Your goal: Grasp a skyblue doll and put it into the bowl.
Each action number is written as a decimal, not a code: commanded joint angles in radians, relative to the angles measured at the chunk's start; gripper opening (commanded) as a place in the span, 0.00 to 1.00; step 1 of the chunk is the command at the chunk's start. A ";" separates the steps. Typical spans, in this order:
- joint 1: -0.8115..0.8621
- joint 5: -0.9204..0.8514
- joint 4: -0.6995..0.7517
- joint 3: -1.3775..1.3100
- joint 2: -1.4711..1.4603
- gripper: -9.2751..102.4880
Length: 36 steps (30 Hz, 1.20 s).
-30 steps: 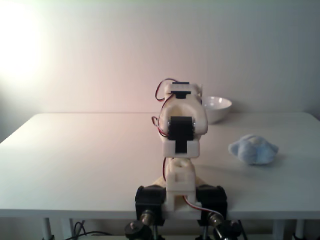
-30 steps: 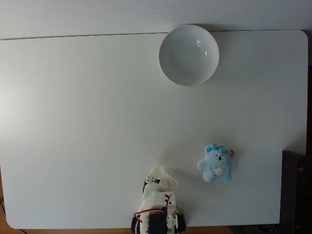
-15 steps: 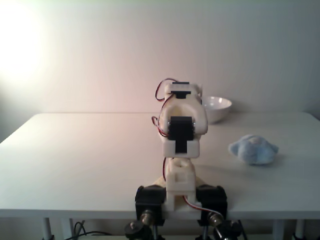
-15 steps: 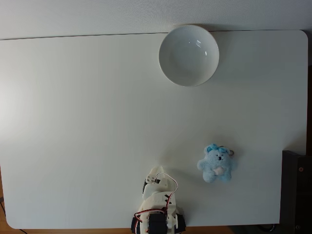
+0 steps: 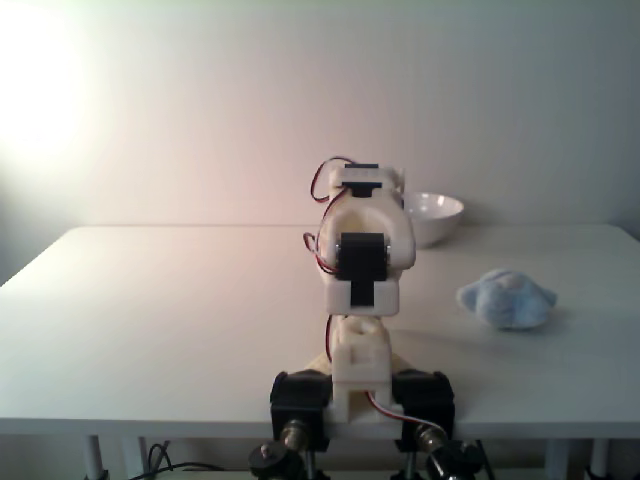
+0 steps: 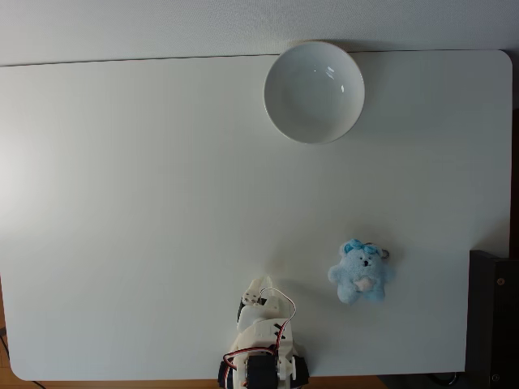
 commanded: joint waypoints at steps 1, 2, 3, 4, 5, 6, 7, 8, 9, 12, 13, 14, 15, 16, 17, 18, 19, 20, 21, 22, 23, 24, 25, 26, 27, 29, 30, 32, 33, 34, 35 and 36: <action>-0.006 0.003 0.000 0.002 0.291 0.09; -0.005 0.003 -0.002 0.002 0.291 0.09; -0.002 0.003 -0.002 0.000 0.291 0.09; 0.000 0.003 -0.002 0.000 0.291 0.09; 0.002 0.003 -0.002 0.000 0.291 0.09; 0.002 0.003 -0.003 0.000 0.291 0.09; 0.002 0.003 -0.003 0.000 0.291 0.09; 0.003 0.003 -0.003 -0.002 0.291 0.09; 0.003 0.003 -0.005 -0.005 0.293 0.09; 0.003 0.003 -0.015 -0.017 0.293 0.09; 0.003 0.003 -0.032 -0.017 0.293 0.09; 0.003 0.003 -0.055 -0.017 0.293 0.09; 0.003 0.003 -0.080 -0.017 0.293 0.09; 0.003 0.003 -0.104 -0.017 0.293 0.09; 0.003 0.003 -0.129 -0.017 0.293 0.09; 0.003 0.003 -0.152 -0.017 0.293 0.09; 0.003 0.003 -0.172 -0.017 0.293 0.09; 0.003 0.003 -0.190 -0.017 0.293 0.09; 0.002 0.003 -0.207 -0.017 0.293 0.09; 0.000 0.003 -0.222 -0.017 0.293 0.09; -0.002 0.003 -0.235 -0.017 0.293 0.09; -0.002 0.005 -0.247 -0.017 0.293 0.09; -0.002 0.005 -0.262 -0.017 0.293 0.09; -0.002 0.005 -0.278 -0.017 0.293 0.09; -0.002 0.005 -0.296 -0.017 0.293 0.09; 0.000 0.005 -0.334 -0.018 0.293 0.09; 0.000 0.005 -0.356 -0.018 0.293 0.09; 0.002 0.005 -0.403 -0.029 0.293 0.09; 0.002 0.005 -0.426 -0.037 0.293 0.09; 0.003 0.005 -0.446 -0.046 0.293 0.09; 0.003 0.005 -0.465 -0.055 0.293 0.09; 0.003 0.003 -0.476 -0.067 0.293 0.09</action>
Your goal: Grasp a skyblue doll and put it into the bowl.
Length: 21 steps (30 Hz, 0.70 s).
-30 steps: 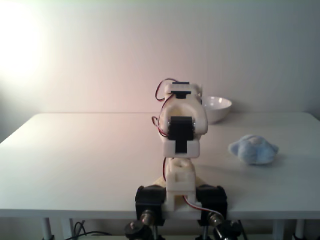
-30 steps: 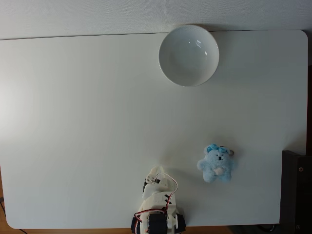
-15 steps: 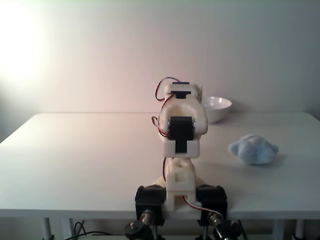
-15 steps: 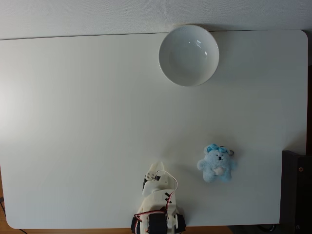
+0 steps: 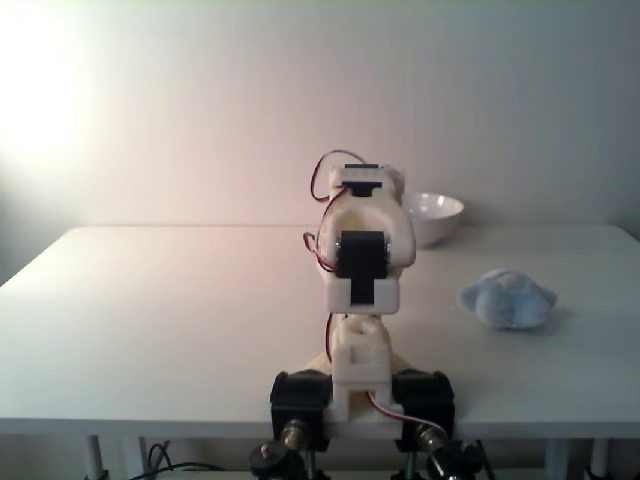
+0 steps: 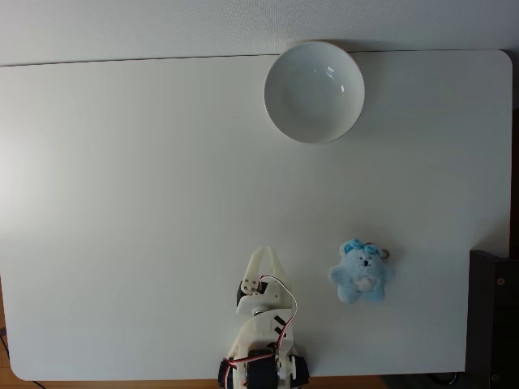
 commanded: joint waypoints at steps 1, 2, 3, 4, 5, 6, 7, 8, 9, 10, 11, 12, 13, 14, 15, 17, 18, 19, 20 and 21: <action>0.005 0.003 -0.051 -0.074 0.304 0.09; 0.005 0.003 -0.046 -0.089 0.304 0.10; 0.005 0.003 -0.040 -0.106 0.304 0.11; 0.005 0.002 -0.038 -0.121 0.302 0.13; 0.006 0.002 -0.037 -0.137 0.302 0.15; 0.008 0.002 -0.037 -0.149 0.302 0.18; 0.008 0.002 -0.037 -0.164 0.301 0.21; 0.015 0.002 -0.035 -0.178 0.301 0.24; 0.028 0.000 -0.035 -0.190 0.301 0.26; 0.044 0.000 -0.034 -0.199 0.301 0.29; 0.064 0.000 -0.032 -0.209 0.301 0.31; 0.087 0.000 -0.023 -0.219 0.299 0.32; 0.110 0.000 -0.005 -0.232 0.299 0.34; 0.135 0.000 0.021 -0.247 0.299 0.35; 0.158 0.002 0.055 -0.267 0.299 0.36; 0.202 0.003 0.133 -0.316 0.299 0.36; 0.221 0.003 0.173 -0.341 0.299 0.36; 0.236 0.005 0.216 -0.370 0.299 0.36; 0.250 0.009 0.258 -0.399 0.299 0.36; 0.264 0.020 0.293 -0.426 0.298 0.36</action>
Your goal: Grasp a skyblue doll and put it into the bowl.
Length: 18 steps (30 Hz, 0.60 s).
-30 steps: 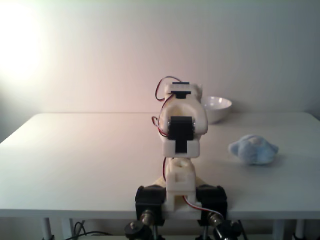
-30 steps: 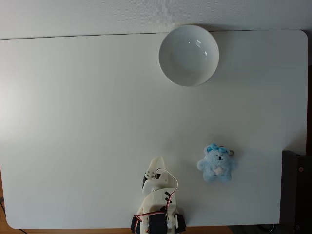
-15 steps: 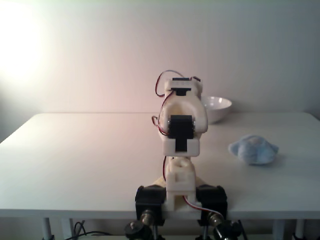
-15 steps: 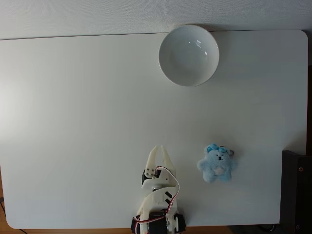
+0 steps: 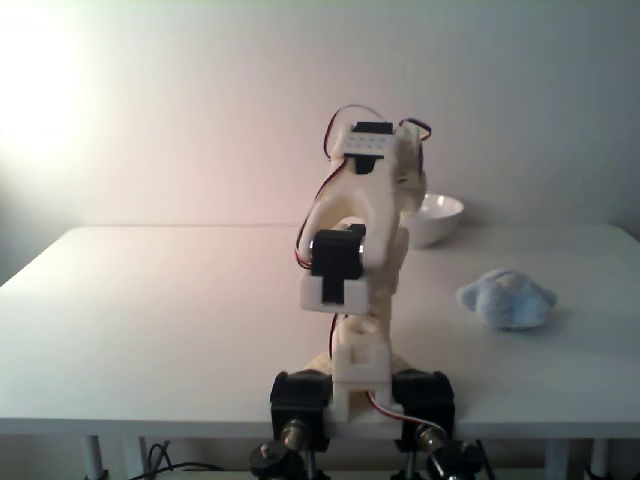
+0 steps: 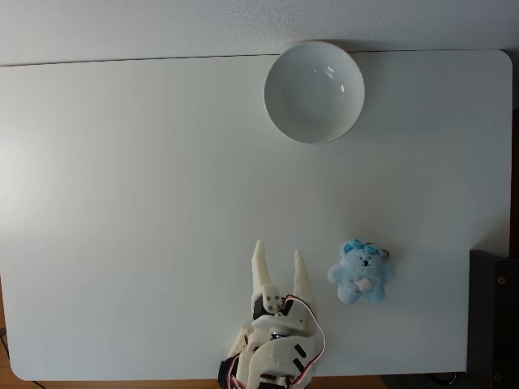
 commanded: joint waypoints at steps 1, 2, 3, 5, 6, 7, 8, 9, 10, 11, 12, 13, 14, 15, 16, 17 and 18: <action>0.048 0.025 0.120 -0.107 0.282 0.36; 0.064 0.041 0.144 -0.130 0.264 0.36; 0.080 0.058 0.166 -0.155 0.242 0.36; 0.112 0.091 0.195 -0.216 0.193 0.36; 0.126 0.103 0.204 -0.252 0.164 0.36; 0.140 0.112 0.209 -0.284 0.132 0.36; 0.153 0.118 0.210 -0.313 0.100 0.36; 0.166 0.123 0.210 -0.345 0.066 0.36; 0.181 0.124 0.210 -0.379 0.028 0.36; 0.196 0.124 0.210 -0.413 -0.009 0.36; 0.212 0.124 0.210 -0.446 -0.046 0.36; 0.230 0.126 0.210 -0.480 -0.081 0.36; 0.250 0.126 0.210 -0.514 -0.117 0.36; 0.270 0.127 0.210 -0.546 -0.150 0.36; 0.293 0.127 0.210 -0.578 -0.183 0.36; 0.313 0.127 0.210 -0.604 -0.210 0.37; 0.331 0.127 0.210 -0.630 -0.238 0.37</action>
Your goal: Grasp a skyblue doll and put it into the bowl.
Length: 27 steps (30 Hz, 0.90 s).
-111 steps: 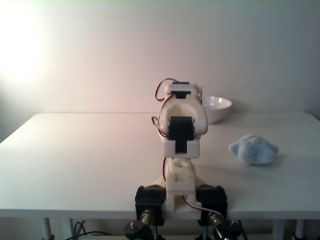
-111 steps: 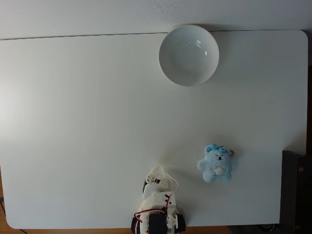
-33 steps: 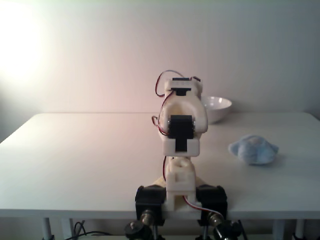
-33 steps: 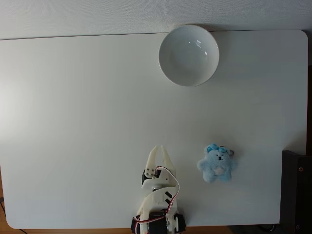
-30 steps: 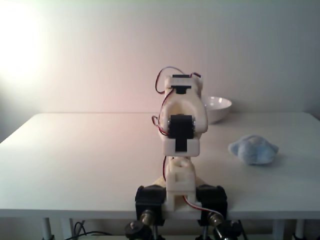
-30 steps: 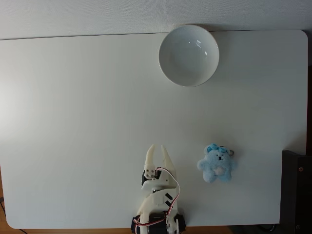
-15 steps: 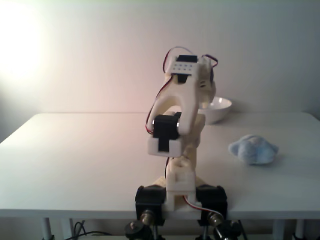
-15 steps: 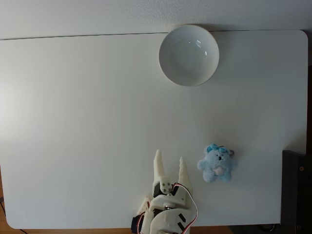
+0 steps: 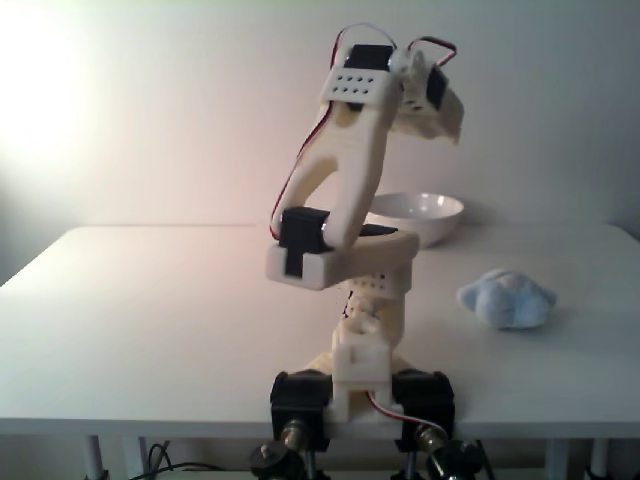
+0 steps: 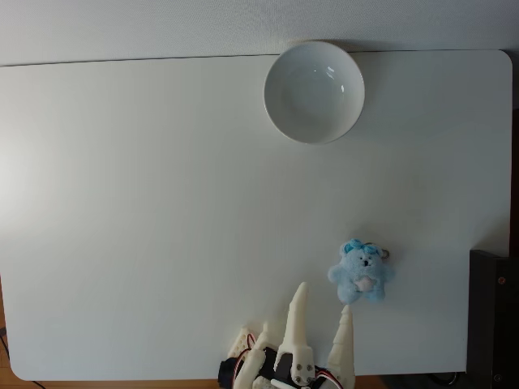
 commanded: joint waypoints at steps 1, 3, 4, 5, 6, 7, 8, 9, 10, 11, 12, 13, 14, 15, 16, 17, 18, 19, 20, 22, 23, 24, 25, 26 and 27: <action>0.054 0.006 0.005 -0.103 -0.104 0.38; 0.081 0.026 0.005 -0.140 -0.150 0.42; 0.095 0.037 0.005 -0.150 -0.172 0.44; 0.109 0.046 0.005 -0.160 -0.190 0.47; 0.124 0.054 0.005 -0.166 -0.207 0.50; 0.144 0.060 0.005 -0.169 -0.219 0.53; 0.164 0.067 0.006 -0.170 -0.230 0.55; 0.187 0.077 0.006 -0.170 -0.239 0.58; 0.209 0.087 0.006 -0.170 -0.249 0.60; 0.229 0.101 0.006 -0.167 -0.258 0.63; 0.250 0.115 0.006 -0.166 -0.267 0.65; 0.272 0.129 0.006 -0.163 -0.279 0.67; 0.291 0.144 0.006 -0.160 -0.295 0.69; 0.314 0.161 0.006 -0.160 -0.313 0.71; 0.336 0.178 0.006 -0.160 -0.333 0.72; 0.356 0.193 0.006 -0.160 -0.353 0.74; 0.374 0.210 0.006 -0.160 -0.373 0.75; 0.391 0.224 0.006 -0.160 -0.396 0.76; 0.405 0.236 0.005 -0.163 -0.422 0.77; 0.426 0.253 0.000 -0.170 -0.472 0.77; 0.433 0.258 -0.005 -0.170 -0.497 0.77; 0.437 0.259 -0.006 -0.172 -0.517 0.77; 0.440 0.261 -0.008 -0.172 -0.535 0.77; 0.440 0.261 -0.008 -0.172 -0.551 0.77; 0.442 0.261 -0.008 -0.172 -0.568 0.77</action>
